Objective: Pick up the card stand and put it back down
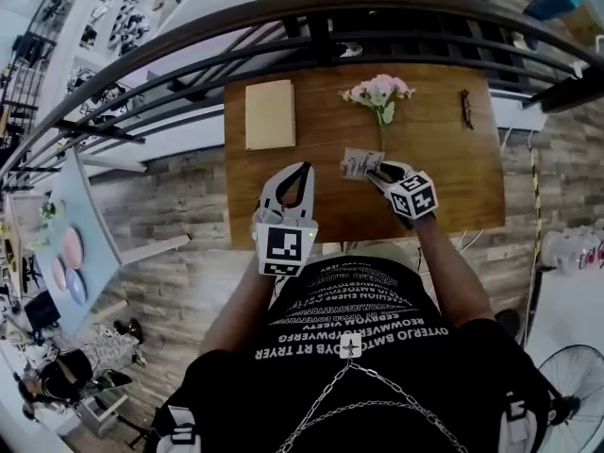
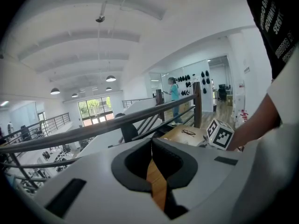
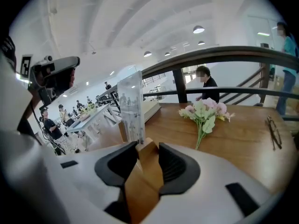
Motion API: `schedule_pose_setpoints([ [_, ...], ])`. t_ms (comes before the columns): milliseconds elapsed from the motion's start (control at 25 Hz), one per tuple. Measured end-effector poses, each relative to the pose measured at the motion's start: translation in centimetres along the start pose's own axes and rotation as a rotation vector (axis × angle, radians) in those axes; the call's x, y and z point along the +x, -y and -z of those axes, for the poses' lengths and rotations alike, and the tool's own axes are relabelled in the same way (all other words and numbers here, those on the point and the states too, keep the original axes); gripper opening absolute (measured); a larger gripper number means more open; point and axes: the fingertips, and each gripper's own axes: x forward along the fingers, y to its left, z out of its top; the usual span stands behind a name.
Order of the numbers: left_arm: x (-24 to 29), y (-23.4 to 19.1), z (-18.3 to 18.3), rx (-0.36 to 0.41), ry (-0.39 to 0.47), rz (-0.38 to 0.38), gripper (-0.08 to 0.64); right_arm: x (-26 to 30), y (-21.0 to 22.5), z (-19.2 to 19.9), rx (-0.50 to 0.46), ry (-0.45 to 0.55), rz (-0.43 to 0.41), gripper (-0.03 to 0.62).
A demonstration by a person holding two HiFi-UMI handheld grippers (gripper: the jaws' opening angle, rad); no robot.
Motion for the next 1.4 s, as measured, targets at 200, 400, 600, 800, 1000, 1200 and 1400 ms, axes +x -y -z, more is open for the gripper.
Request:
schedule_pose_setpoints([
  [200,-0.9,-0.2,-1.0,0.010,0.034,-0.003,0.028,-2.8,-1.6,-3.9,-0.019,0.033,0.014,0.155],
  [400,-1.4,-0.6,-1.7,0.018,0.057,-0.012,0.028,-5.9,-2.9,-7.4,-0.022,0.080,0.016,0.155],
  [600,-2.1,-0.7,-3.2,0.026,0.089,-0.012,0.028,-9.0,-4.4,-10.8,-0.042,0.132,0.016,0.153],
  [800,-2.7,-0.1,-3.3,0.020,0.105,-0.001,0.028,-11.3,-6.0,-13.1,-0.067,0.169,-0.001,0.153],
  [1000,-3.4,0.0,-3.6,0.020,0.124,0.004,0.028,-13.4,-7.7,-15.3,-0.103,0.190,0.001,0.153],
  [1200,-3.5,0.2,-4.5,0.023,0.145,0.012,0.028,-15.4,-8.8,-17.3,-0.139,0.210,0.008,0.153],
  [1400,-4.1,0.1,-4.5,0.012,0.159,0.018,0.028,-16.7,-10.0,-18.1,-0.144,0.223,0.015,0.153],
])
